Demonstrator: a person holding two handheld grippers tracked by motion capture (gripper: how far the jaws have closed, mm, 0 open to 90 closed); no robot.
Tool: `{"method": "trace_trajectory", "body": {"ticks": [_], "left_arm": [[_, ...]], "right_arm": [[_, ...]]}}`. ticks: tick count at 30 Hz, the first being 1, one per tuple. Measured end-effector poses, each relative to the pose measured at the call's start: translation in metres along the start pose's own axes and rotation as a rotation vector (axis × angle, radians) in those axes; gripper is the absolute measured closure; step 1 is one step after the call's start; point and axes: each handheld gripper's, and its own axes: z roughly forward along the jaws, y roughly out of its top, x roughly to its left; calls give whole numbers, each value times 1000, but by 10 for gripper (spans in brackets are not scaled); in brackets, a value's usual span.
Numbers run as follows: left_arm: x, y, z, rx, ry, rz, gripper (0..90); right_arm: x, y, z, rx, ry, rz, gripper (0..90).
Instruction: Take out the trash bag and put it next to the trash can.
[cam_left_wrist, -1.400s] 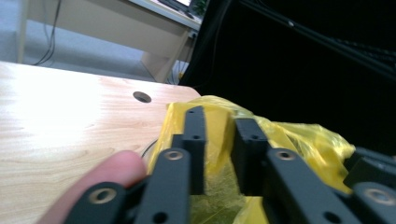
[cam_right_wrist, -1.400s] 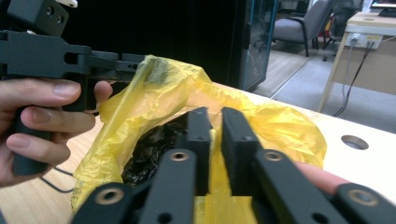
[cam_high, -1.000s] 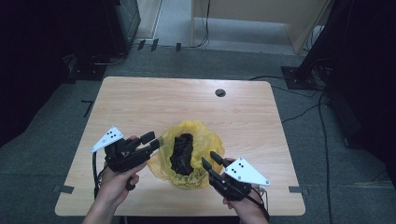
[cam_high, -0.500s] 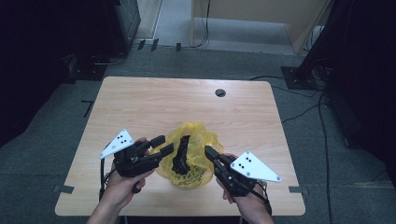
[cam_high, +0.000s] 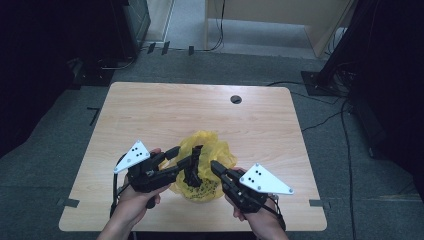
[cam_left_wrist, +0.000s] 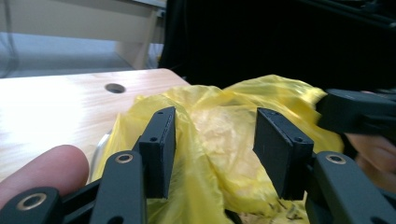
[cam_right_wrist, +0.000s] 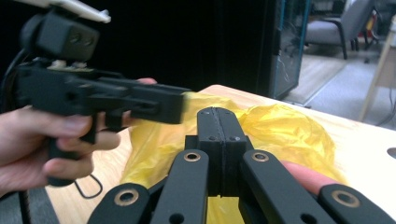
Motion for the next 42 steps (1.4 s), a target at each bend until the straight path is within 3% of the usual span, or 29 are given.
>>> {"method": "trace_trajectory", "body": {"ticks": [3,7,10,13,14,17,21,25,27,28,29,30,36,37,38,40,41,42], "left_arm": [[8,5,-11,-31,14,-13,483],[21,15,-32,-56,40,-13,417],[36,20,-47,-50,46,-18,360],[48,18,-53,32,18,-3,307],[49,17,-53,57,8,21,291],[46,10,-47,148,-38,81,274],[38,0,-31,274,-51,143,257],[34,-5,-21,324,-68,133,266],[32,-4,-21,312,-63,130,422],[31,-3,-22,307,-85,128,572],[29,-3,-23,301,-107,134,633],[23,-3,-22,292,-152,152,662],[10,-4,-11,263,-184,159,809],[4,-2,-7,219,-200,148,839],[4,-2,-7,219,-200,148,848],[-4,2,-4,134,-203,123,861],[-4,2,-4,134,-203,123,863],[-5,4,-5,89,-214,87,863]], "right_arm": [[0,-2,0,2,-30,-23,900],[-11,-4,-2,13,-90,4,900],[-16,-5,-4,15,-107,26,900],[-17,-6,-4,17,-107,23,900],[-17,-6,-4,16,-106,18,900],[-17,-6,-3,22,-103,19,900],[-17,-8,-3,27,-103,20,900],[-17,-9,-3,31,-100,22,899],[-17,-9,-2,31,-95,23,900],[-16,-9,-2,29,-86,26,900],[-15,-9,-2,26,-80,23,900],[-14,-8,-1,27,-74,21,900],[-5,2,7,26,-42,-3,900],[-1,9,12,20,-10,2,900],[1,13,17,22,11,0,900],[8,21,26,24,35,-16,900],[11,25,30,21,43,-27,900],[14,30,32,11,49,-35,900]]}}
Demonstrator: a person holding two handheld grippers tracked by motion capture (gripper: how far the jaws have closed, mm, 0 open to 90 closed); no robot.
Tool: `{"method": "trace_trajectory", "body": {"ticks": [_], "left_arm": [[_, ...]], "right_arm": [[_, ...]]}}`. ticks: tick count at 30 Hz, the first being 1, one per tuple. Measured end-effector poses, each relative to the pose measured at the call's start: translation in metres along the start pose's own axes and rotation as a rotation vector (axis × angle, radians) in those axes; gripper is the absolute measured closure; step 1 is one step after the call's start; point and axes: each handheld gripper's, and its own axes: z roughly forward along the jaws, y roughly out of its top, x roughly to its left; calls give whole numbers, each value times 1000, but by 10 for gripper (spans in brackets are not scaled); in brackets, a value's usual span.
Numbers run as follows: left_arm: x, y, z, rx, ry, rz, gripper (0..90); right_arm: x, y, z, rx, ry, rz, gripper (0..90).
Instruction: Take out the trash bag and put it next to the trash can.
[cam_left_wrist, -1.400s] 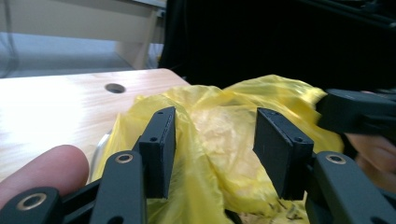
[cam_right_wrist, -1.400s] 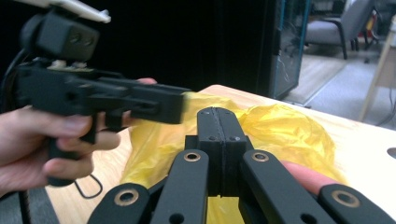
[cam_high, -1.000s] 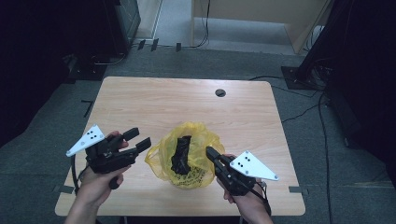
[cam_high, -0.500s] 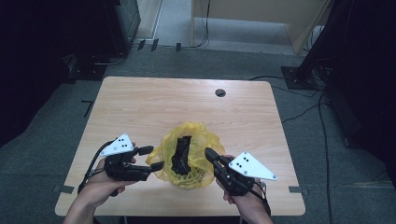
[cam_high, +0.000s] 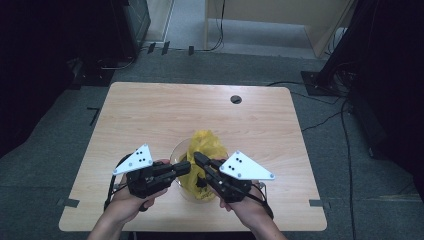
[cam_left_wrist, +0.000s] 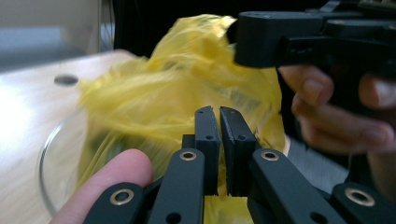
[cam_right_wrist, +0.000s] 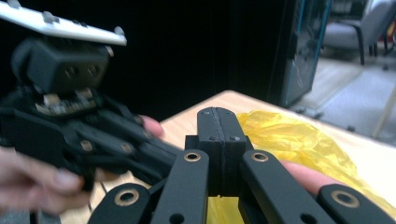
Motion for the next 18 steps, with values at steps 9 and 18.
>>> {"method": "trace_trajectory", "body": {"ticks": [9,18], "left_arm": [[-2,-2,5,-32,108,-23,849],[15,-3,-1,-134,183,-178,850]], "right_arm": [[8,19,14,-26,-2,-34,900],[-17,-6,-22,-88,-2,14,426]]}}
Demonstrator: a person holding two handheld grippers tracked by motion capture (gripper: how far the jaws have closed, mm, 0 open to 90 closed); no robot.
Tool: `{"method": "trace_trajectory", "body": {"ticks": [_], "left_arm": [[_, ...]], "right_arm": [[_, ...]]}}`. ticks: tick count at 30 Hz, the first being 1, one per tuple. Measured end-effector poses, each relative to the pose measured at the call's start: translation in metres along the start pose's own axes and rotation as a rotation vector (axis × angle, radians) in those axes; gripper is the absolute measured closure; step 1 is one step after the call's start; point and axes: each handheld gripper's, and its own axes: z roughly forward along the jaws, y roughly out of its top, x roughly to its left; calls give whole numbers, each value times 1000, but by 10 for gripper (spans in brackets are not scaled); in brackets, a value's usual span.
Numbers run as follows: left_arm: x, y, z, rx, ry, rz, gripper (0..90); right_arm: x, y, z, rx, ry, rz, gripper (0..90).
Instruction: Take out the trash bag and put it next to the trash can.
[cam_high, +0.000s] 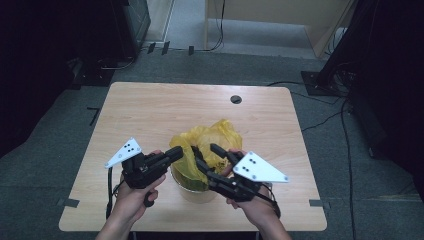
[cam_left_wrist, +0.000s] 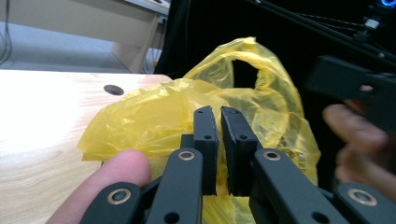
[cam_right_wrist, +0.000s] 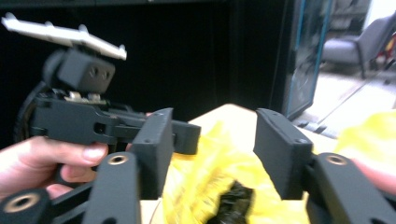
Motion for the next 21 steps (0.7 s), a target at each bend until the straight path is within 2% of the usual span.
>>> {"method": "trace_trajectory", "body": {"ticks": [1,3,6,7,8,9,11,12,13,14,16,19,20,21], "left_arm": [[1,0,0,-4,5,-7,850],[2,0,0,-15,12,-26,848],[3,0,0,-31,24,-43,847],[4,0,0,-33,24,-50,846],[5,0,0,-37,25,-59,845],[5,1,1,-40,27,-63,845],[5,2,2,-53,22,-91,845],[5,2,2,-53,22,-91,844],[5,3,1,-54,18,-92,844],[5,3,1,-58,14,-95,840],[3,5,0,-64,15,-94,838],[2,7,-3,-76,9,-92,837],[3,8,-4,-81,6,-97,837],[4,8,-5,-85,1,-108,837]], "right_arm": [[0,0,0,0,0,0,426],[-3,0,-18,-37,-40,3,386],[-5,-12,-43,-50,-92,0,324],[-3,-27,-54,-35,-122,-14,253],[-2,-35,-57,-16,-134,-16,253],[-1,-43,-57,5,-142,-14,191],[-2,-57,-51,68,-144,-12,145],[-2,-63,-46,98,-169,-16,142],[-2,-63,-46,98,-169,-16,142],[-4,-70,-36,132,-190,-5,109],[-6,-73,-31,146,-182,9,106],[-4,-76,-10,179,-168,-21,82],[-4,-76,-10,179,-168,-21,82],[-3,-76,2,196,-161,-28,61]]}}
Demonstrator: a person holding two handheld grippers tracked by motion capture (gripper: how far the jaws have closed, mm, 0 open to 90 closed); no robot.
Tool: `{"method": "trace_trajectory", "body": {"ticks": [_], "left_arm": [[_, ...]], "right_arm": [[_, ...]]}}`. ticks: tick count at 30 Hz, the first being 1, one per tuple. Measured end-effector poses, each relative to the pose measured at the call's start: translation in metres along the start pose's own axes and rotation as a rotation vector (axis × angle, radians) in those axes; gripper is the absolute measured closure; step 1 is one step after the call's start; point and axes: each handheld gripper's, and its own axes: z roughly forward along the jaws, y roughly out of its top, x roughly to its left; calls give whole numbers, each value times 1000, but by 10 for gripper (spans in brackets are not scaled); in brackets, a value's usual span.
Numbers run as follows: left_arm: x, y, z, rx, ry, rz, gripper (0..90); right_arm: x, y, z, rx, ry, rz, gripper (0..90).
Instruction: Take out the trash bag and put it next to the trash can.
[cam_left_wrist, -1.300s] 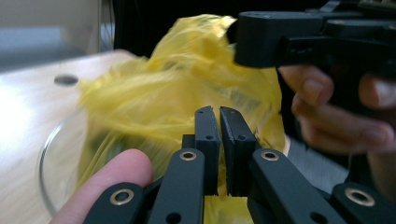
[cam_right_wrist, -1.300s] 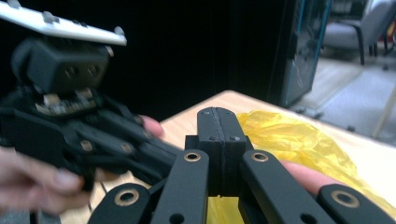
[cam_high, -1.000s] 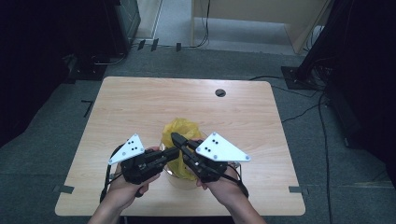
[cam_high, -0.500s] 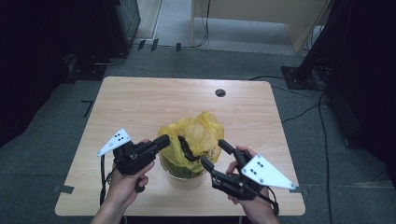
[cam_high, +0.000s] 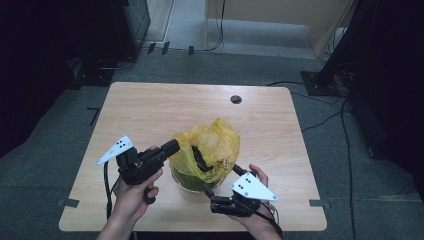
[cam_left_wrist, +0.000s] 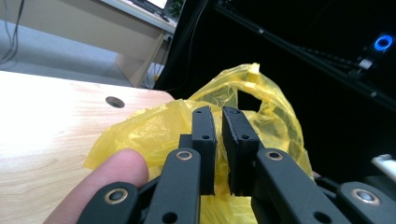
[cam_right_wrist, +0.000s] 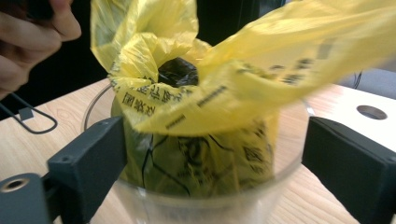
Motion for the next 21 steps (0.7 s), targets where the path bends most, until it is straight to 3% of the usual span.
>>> {"method": "trace_trajectory", "body": {"ticks": [6,7,8,9,11,12,15,17,18,19,20,21], "left_arm": [[5,4,-7,-18,-23,-39,837],[5,5,-8,-20,-21,-37,836],[5,6,-9,-24,-20,-35,833],[5,6,-9,-24,-20,-35,825],[5,6,-11,-34,-8,-7,802],[5,6,-13,-34,-15,6,692],[0,8,-17,-58,-8,92,533],[-1,9,-18,-67,-2,114,488],[-3,10,-19,-76,7,137,390],[-5,11,-22,-84,33,173,343],[-5,11,-22,-84,33,173,303],[-6,13,-25,-95,41,201,270]], "right_arm": [[10,10,27,19,-2,-14,53],[11,12,29,17,-6,-12,105],[13,13,30,9,-7,-17,239],[13,13,30,9,-7,-17,239],[17,15,30,-19,-14,-36,455],[18,16,28,-26,-2,-43,605],[18,18,26,-40,-30,-39,716],[16,19,25,-46,-35,-28,747],[13,20,23,-65,-42,-5,789],[11,21,21,-77,-45,2,802],[10,23,19,-89,-51,7,813],[9,24,17,-101,-51,12,822]]}}
